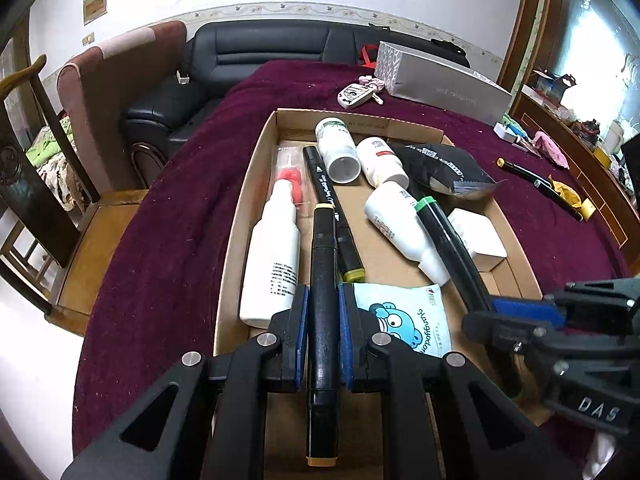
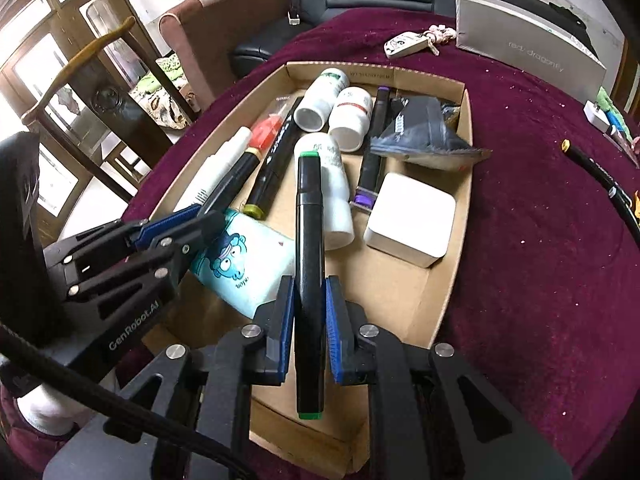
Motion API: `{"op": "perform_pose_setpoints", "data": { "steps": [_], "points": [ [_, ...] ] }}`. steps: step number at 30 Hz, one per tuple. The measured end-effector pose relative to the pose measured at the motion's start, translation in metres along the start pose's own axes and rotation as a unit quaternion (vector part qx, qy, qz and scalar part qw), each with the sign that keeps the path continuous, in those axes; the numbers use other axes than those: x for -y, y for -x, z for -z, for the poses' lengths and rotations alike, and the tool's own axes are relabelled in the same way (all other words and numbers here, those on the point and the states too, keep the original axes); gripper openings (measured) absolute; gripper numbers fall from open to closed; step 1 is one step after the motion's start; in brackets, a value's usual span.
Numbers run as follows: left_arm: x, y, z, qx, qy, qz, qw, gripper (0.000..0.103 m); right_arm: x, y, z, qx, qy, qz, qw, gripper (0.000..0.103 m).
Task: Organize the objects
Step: 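Lower both markers into the tray and open both grippers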
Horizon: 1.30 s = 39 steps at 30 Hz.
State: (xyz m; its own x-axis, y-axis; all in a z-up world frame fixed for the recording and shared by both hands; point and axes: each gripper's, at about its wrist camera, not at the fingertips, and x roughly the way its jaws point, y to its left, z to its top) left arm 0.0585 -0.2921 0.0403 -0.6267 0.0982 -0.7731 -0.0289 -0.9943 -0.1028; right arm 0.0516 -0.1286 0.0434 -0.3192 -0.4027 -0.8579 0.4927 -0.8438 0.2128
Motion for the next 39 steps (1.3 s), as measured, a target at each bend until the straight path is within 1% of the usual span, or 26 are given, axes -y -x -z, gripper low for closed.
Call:
{"op": "perform_pose_setpoints", "data": {
  "steps": [14, 21, 22, 24, 25, 29, 39],
  "points": [
    [-0.001, -0.008, -0.007, -0.005, 0.003, -0.002, 1.0, 0.011, -0.008, -0.006, 0.003, 0.004, 0.028, 0.027, 0.999, 0.013],
    [-0.003, -0.003, -0.009, 0.0, 0.01, 0.002, 1.0, 0.013, -0.008, -0.006, 0.003, 0.004, 0.029, 0.029, 0.999, 0.013],
    [-0.003, -0.002, -0.009, 0.002, 0.009, 0.003, 0.9999, 0.014, -0.009, -0.006, 0.003, 0.004, 0.029, 0.029, 0.999, 0.013],
    [-0.003, 0.0, -0.011, 0.005, 0.01, 0.007, 0.9999, 0.02, -0.009, -0.006, 0.003, 0.003, 0.029, 0.029, 0.999, 0.013],
    [-0.002, 0.002, -0.011, 0.007, 0.01, 0.01, 0.9999, 0.022, -0.009, -0.006, 0.003, 0.003, 0.029, 0.03, 0.999, 0.013],
    [0.002, 0.006, -0.013, 0.016, 0.006, 0.008, 0.9998, 0.035, -0.009, -0.005, 0.005, 0.003, 0.03, 0.031, 0.999, 0.013],
    [-0.002, 0.017, -0.014, 0.032, 0.018, 0.011, 0.9993, 0.036, -0.009, -0.004, 0.005, 0.003, 0.032, 0.032, 0.999, 0.013]
  ]
}}
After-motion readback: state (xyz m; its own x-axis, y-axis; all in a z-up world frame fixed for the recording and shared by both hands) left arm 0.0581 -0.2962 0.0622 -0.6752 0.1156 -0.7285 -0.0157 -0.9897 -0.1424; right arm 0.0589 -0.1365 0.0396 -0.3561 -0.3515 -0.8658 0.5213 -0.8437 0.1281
